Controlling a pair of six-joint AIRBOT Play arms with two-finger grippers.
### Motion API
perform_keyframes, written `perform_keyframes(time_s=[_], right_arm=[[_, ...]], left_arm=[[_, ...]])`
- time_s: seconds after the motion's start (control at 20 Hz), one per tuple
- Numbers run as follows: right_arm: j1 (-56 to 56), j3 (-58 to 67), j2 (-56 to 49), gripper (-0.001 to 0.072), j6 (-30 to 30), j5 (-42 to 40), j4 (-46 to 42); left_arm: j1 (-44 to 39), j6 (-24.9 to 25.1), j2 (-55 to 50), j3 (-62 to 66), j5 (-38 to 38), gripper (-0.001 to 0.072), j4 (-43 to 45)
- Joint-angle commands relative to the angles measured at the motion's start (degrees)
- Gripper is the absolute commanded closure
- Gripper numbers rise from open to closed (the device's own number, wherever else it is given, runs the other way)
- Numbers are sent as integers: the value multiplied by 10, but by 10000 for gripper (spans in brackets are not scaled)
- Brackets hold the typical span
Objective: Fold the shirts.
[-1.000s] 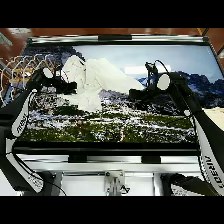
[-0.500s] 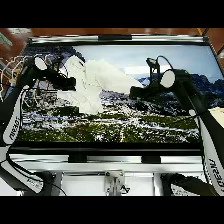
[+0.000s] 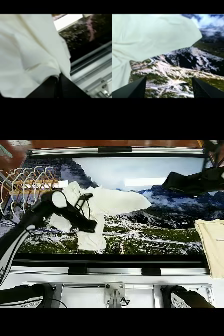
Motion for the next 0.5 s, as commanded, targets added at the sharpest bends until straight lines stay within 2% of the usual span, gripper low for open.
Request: perform_keyframes(time_s=[0.0, 0.1, 0.2, 0.25, 0.3, 0.35, 0.45], right_arm=[[-41, 7, 20, 34, -14, 18, -1], [-41, 7, 18, 34, -18, 19, -1], [-41, 7, 18, 34, -26, 18, -4], [-41, 7, 18, 34, -26, 18, -23], [-41, 7, 18, 34, -26, 20, -43], [-41, 7, 18, 34, -25, 21, -59], [-41, 7, 14, 34, -24, 29, -76]], left_arm=[[-110, -25, 37, -66, 129, 645, -108], [-163, -35, 23, -65, 210, 644, -147], [-188, -31, 5, -50, 219, 620, -162], [-184, -21, 2, -40, 198, 363, -159], [-170, -19, 3, -26, 166, 31, -146], [-145, -19, 5, -6, 120, -10, -122], [-75, -19, 11, 43, 42, -10, -43]])
